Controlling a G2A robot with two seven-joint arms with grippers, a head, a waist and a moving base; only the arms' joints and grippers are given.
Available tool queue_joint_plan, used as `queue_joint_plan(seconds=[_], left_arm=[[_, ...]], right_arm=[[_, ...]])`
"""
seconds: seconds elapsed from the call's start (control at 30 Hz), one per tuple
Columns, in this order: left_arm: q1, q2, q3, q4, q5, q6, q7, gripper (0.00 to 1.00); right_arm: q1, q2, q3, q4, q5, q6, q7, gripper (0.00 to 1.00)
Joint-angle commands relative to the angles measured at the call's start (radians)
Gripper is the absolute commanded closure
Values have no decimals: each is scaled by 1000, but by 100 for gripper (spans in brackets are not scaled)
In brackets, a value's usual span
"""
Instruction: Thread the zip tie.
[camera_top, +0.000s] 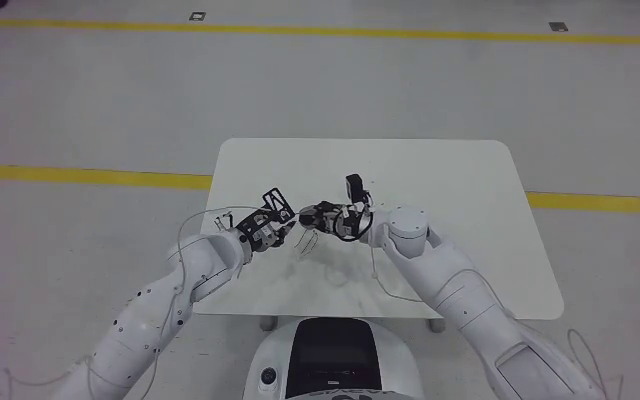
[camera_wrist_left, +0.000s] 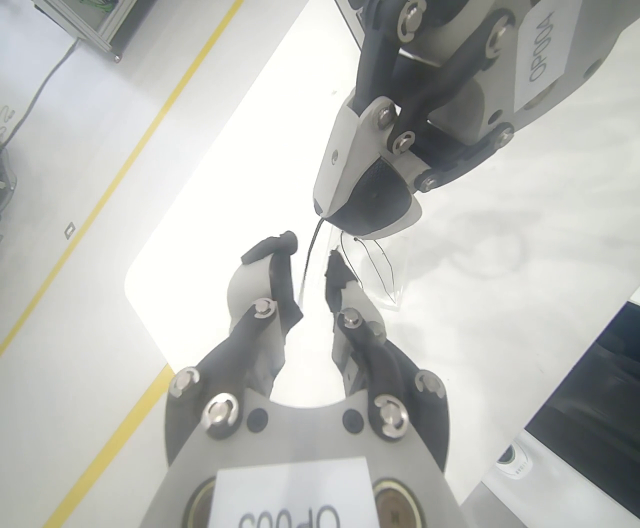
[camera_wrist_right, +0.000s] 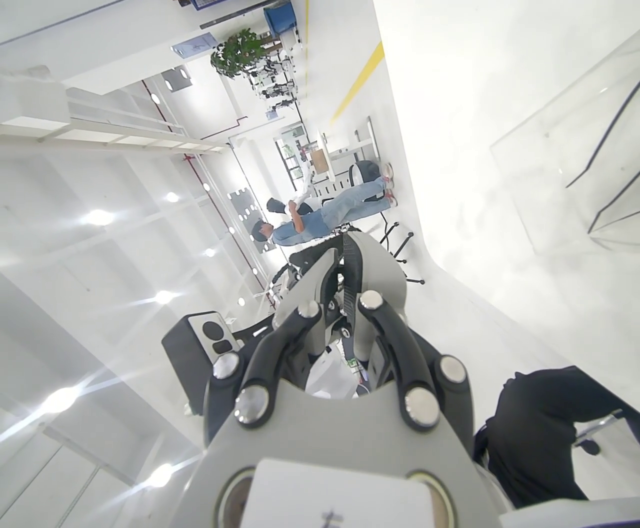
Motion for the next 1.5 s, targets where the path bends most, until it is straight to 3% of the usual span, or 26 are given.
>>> queue_joint_plan(seconds=[0.0,0.5,0.6,0.63,0.73,0.8,0.9,1.17,1.27,1.33,1.47], left_arm=[[0,0,0,0,0,0,0,0],[2,-1,-2,5,-16,6,9,0],[-4,-3,-38,42,-185,-6,17,0],[-8,-2,-49,54,-283,-6,4,0],[-31,11,-52,65,-482,-6,-65,0],[-61,28,-45,76,-602,-6,-127,0],[-96,48,-30,121,-605,-6,-113,0],[-95,48,-30,124,-610,-3,-110,0],[-92,44,-44,172,-769,-6,-117,0],[-105,44,-50,202,-930,-6,-175,0],[-138,44,-45,255,-1146,-6,-269,0]], right_arm=[[-4,2,8,-1,-2,-2,0,100],[-35,11,41,-20,-18,-37,-24,100],[-55,17,60,-40,-29,-48,-32,100],[-63,21,69,-49,-42,-55,-30,100],[-82,30,89,-68,-66,-67,-20,100],[-94,35,103,-79,-77,-69,-17,100],[-102,37,115,-83,-66,-62,-31,100],[-107,37,112,-92,-75,-75,-39,100],[-121,40,112,-113,-101,-123,-29,100],[-129,44,117,-122,-128,-153,-21,100],[-136,49,122,-135,-170,-189,-15,100]])
